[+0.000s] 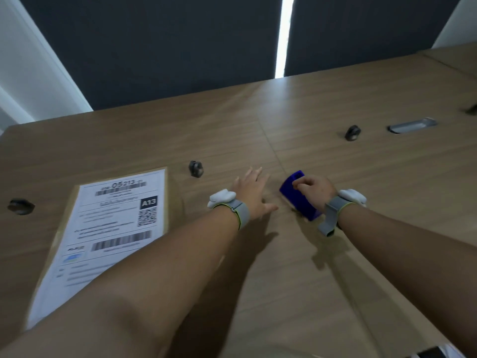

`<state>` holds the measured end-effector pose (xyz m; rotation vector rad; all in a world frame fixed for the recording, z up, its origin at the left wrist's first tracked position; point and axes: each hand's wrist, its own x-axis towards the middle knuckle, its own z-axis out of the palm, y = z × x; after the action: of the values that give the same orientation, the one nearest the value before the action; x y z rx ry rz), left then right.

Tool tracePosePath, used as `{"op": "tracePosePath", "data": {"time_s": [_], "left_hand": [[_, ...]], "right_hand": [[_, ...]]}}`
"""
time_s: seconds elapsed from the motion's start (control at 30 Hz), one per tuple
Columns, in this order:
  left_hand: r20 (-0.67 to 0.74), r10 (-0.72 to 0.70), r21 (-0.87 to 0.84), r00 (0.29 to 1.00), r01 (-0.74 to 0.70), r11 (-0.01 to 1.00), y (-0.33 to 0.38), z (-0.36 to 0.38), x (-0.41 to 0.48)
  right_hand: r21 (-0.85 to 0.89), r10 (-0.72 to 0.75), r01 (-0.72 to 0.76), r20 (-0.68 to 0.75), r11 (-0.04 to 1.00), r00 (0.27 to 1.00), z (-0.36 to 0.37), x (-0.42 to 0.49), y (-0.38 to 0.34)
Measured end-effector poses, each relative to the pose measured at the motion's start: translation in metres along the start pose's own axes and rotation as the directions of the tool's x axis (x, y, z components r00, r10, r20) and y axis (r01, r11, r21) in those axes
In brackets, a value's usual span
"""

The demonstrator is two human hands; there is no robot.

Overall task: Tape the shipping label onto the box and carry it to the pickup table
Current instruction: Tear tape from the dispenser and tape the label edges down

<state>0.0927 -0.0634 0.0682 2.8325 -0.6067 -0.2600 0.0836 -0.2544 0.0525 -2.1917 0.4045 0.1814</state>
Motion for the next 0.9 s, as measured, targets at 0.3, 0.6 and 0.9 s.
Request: {"op": "tracePosePath", "data": {"time_s": [0.3, 0.6, 0.9], "left_hand": [[0.124, -0.085, -0.179, 0.989, 0.107, 0.978, 0.07, 0.037, 0.049], [0.126, -0.183, -0.124, 0.975, 0.199, 0.972, 0.091, 0.066, 0.078], [0.035, -0.183, -0.173, 0.982, 0.187, 0.967, 0.09, 0.073, 0.082]], "right_hand": [[-0.056, 0.093, -0.093, -0.01, 0.994, 0.996, -0.048, 0.031, 0.046], [-0.052, 0.246, -0.243, 0.343, 0.969, 0.907, -0.05, 0.051, 0.054], [-0.004, 0.278, -0.307, 0.436, 0.952, 0.856, -0.042, 0.064, 0.06]]}}
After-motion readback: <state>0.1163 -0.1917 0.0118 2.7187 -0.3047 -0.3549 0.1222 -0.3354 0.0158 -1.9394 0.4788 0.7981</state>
